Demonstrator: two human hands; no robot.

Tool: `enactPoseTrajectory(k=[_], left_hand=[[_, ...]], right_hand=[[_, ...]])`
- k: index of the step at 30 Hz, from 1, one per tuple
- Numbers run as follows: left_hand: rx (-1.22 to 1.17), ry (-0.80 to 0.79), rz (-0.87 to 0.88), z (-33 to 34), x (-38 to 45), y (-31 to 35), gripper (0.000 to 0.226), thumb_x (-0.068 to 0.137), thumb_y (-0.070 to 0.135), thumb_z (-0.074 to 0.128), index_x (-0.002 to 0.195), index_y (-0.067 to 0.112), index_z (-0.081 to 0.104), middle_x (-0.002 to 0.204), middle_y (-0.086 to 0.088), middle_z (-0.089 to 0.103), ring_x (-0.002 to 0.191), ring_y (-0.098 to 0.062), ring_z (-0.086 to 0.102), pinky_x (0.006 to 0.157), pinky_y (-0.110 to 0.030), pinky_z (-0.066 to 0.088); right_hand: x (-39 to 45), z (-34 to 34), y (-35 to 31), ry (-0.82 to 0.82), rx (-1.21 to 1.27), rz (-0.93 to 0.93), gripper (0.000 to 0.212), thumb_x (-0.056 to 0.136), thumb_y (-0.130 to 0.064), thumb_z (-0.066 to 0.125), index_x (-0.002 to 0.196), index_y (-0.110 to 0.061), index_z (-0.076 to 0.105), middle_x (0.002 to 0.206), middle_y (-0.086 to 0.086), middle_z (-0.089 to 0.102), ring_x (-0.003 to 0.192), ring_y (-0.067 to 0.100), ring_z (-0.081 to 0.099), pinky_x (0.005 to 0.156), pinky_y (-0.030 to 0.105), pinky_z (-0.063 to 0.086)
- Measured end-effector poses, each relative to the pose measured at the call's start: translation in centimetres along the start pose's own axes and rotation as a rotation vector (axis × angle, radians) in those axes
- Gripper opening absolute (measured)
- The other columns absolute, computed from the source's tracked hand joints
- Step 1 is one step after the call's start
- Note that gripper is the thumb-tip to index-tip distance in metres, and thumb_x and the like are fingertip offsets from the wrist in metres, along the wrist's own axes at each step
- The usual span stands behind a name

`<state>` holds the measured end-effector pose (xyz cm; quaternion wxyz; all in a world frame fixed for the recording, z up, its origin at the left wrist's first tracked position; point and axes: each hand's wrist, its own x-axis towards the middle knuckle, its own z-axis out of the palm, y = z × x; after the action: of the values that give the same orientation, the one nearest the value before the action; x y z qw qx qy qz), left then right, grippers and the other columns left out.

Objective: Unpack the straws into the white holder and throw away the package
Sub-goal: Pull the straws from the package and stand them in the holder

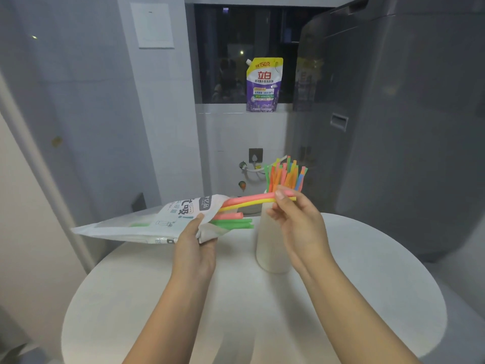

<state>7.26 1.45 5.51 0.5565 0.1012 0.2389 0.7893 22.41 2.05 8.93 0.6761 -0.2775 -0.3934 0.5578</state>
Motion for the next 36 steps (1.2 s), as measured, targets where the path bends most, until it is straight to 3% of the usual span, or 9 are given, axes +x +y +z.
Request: enactPoseTrajectory(k=[3,7,10,15,18,22,29,31,36], left_hand=[[-0.012,0.000,0.009,-0.1,0.0,0.0,0.040,0.094,-0.003,0.045,0.133,0.004,0.047,0.110,-0.007,0.068,0.096,-0.017,0.066,0.089,-0.032,0.054],[-0.001,-0.027,0.027,0.0,-0.2,0.0,0.027,0.093,-0.005,0.044,0.112,0.010,0.056,0.083,0.001,0.075,0.076,-0.011,0.072,0.078,-0.031,0.057],[0.002,-0.026,0.012,0.0,-0.4,-0.2,0.030,0.093,-0.004,0.044,0.119,0.007,0.055,0.085,-0.001,0.072,0.080,-0.012,0.068,0.088,-0.032,0.052],[0.021,-0.025,-0.037,-0.2,-0.3,-0.2,0.026,0.093,-0.004,0.042,0.114,0.003,0.057,0.084,-0.003,0.074,0.086,-0.015,0.071,0.084,-0.031,0.056],[0.038,-0.018,-0.066,-0.4,-0.1,-0.3,0.024,0.094,-0.003,0.041,0.112,-0.002,0.057,0.101,-0.011,0.068,0.118,-0.030,0.059,0.104,-0.043,0.045],[0.076,-0.021,-0.087,-0.3,-0.2,-0.6,0.027,0.094,-0.003,0.038,0.113,-0.006,0.057,0.115,-0.018,0.063,0.126,-0.039,0.051,0.110,-0.049,0.037],[0.036,0.038,-0.108,-0.6,0.3,-0.6,0.042,0.094,-0.006,0.033,0.135,-0.011,0.043,0.137,-0.021,0.053,0.129,-0.037,0.049,0.111,-0.047,0.035],[0.027,0.039,-0.104,-0.7,0.2,-0.3,0.040,0.094,-0.006,0.033,0.130,-0.011,0.047,0.130,-0.019,0.058,0.122,-0.031,0.056,0.108,-0.042,0.041],[-0.015,0.053,-0.048,-0.7,-0.3,0.2,0.026,0.092,-0.008,0.038,0.107,0.003,0.055,0.086,-0.005,0.074,0.077,-0.014,0.072,0.066,-0.028,0.060]], right_hand=[[0.1,0.1,0.0,-0.012,0.080,0.052,0.014,0.089,-0.004,0.055,0.093,-0.011,0.065,0.073,-0.001,0.059,0.061,0.005,0.059,0.063,0.018,0.053],[0.2,0.2,0.0,-0.024,0.096,0.042,0.017,0.092,-0.005,0.050,0.099,-0.011,0.064,0.075,-0.001,0.056,0.057,0.002,0.057,0.063,0.016,0.052],[0.4,0.2,-0.1,-0.049,0.076,0.012,0.020,0.094,-0.009,0.047,0.107,-0.008,0.063,0.073,-0.002,0.056,0.055,0.001,0.053,0.061,0.014,0.048],[0.8,-0.1,-0.9,-0.027,-0.149,-0.109,0.020,0.095,-0.021,0.048,0.093,-0.018,0.068,0.064,-0.004,0.050,0.056,0.007,0.045,0.064,0.017,0.042],[1.0,0.1,-1.7,0.033,-0.463,-0.303,0.019,0.093,-0.029,0.052,0.084,-0.023,0.067,0.067,-0.001,0.055,0.062,0.009,0.050,0.066,0.019,0.043],[0.9,1.0,-2.4,0.082,-0.669,-0.424,0.023,0.092,-0.030,0.054,0.083,-0.011,0.064,0.081,0.013,0.062,0.072,0.020,0.058,0.069,0.034,0.048],[2.8,1.1,-8.3,0.109,-0.786,-0.503,0.026,0.091,-0.031,0.055,0.079,-0.009,0.064,0.056,-0.006,0.060,0.050,0.002,0.056,0.054,0.013,0.047],[3.6,1.3,-10.6,0.122,-0.842,-0.530,0.027,0.091,-0.034,0.054,0.079,-0.011,0.063,0.058,-0.006,0.061,0.049,0.001,0.056,0.054,0.013,0.047],[5.0,2.1,-14.4,0.145,-1.091,-0.534,0.027,0.092,-0.038,0.051,0.081,-0.016,0.063,0.061,-0.008,0.060,0.046,-0.005,0.056,0.043,0.003,0.038]])
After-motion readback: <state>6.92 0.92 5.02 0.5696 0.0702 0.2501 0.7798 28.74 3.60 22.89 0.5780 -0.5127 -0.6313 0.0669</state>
